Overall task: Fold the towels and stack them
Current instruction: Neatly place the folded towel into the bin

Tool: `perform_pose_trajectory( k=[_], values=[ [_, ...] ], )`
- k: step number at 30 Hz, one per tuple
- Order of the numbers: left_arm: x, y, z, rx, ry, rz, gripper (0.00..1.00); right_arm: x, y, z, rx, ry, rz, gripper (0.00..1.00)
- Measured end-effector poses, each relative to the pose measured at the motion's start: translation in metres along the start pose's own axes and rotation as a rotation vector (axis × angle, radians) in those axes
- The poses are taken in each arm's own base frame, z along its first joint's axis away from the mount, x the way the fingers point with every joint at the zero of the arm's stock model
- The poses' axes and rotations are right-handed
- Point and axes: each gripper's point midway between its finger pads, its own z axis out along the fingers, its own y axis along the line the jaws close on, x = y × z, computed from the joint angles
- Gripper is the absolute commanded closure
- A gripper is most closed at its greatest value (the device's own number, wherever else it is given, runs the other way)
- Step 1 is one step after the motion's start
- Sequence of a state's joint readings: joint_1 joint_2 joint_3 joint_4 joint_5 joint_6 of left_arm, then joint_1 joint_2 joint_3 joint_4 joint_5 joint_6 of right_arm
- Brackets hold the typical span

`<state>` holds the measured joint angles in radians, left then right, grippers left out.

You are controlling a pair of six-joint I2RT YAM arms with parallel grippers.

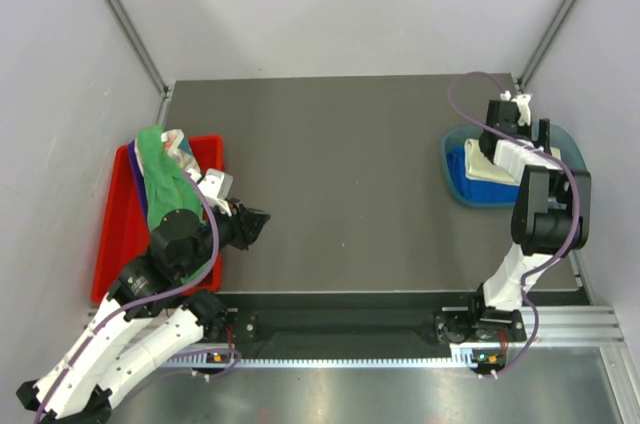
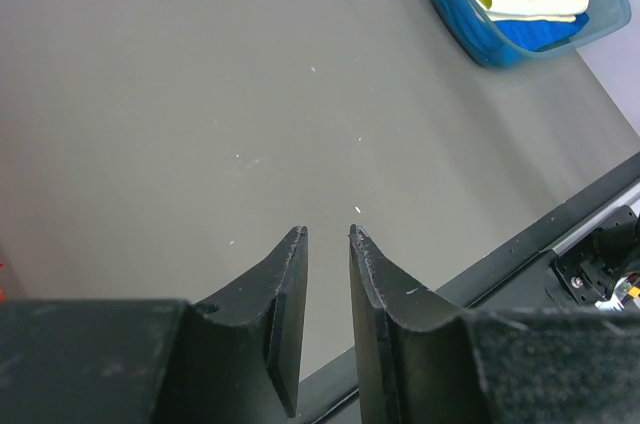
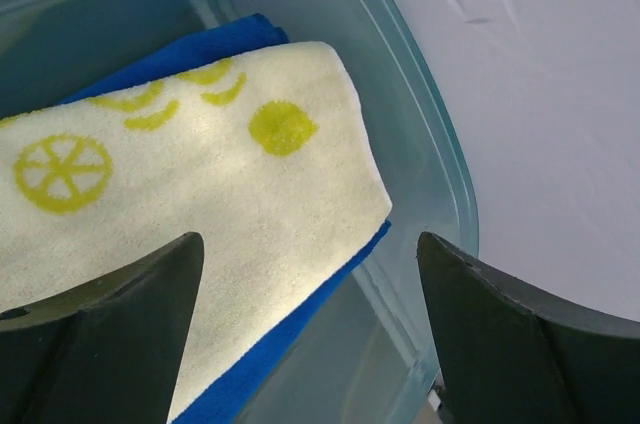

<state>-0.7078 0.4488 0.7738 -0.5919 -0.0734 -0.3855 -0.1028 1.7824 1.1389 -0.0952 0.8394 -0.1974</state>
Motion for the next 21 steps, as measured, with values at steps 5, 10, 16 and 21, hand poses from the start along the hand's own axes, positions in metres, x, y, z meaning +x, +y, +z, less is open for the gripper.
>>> perform_pose_trajectory(
  k=[5, 10, 16, 21],
  values=[
    [0.0, 0.0, 0.0, 0.0, 0.0, 0.0, 0.71, -0.003, -0.005, -0.006, -0.025, 0.004, 0.09, 0.14],
    [0.0, 0.0, 0.0, 0.0, 0.001, 0.0, 0.71, -0.026, 0.006, -0.022, -0.134, -0.03, 0.21, 0.15],
    [-0.001, 0.002, 0.0, -0.014, -0.005, 0.0, 0.7, -0.033, 0.049, -0.048, -0.281, -0.039, 0.27, 0.16],
    [0.0, 0.007, 0.003, -0.041, -0.002, 0.001, 0.7, -0.018, 0.093, -0.089, -0.408, -0.047, 0.237, 0.16]
  ],
)
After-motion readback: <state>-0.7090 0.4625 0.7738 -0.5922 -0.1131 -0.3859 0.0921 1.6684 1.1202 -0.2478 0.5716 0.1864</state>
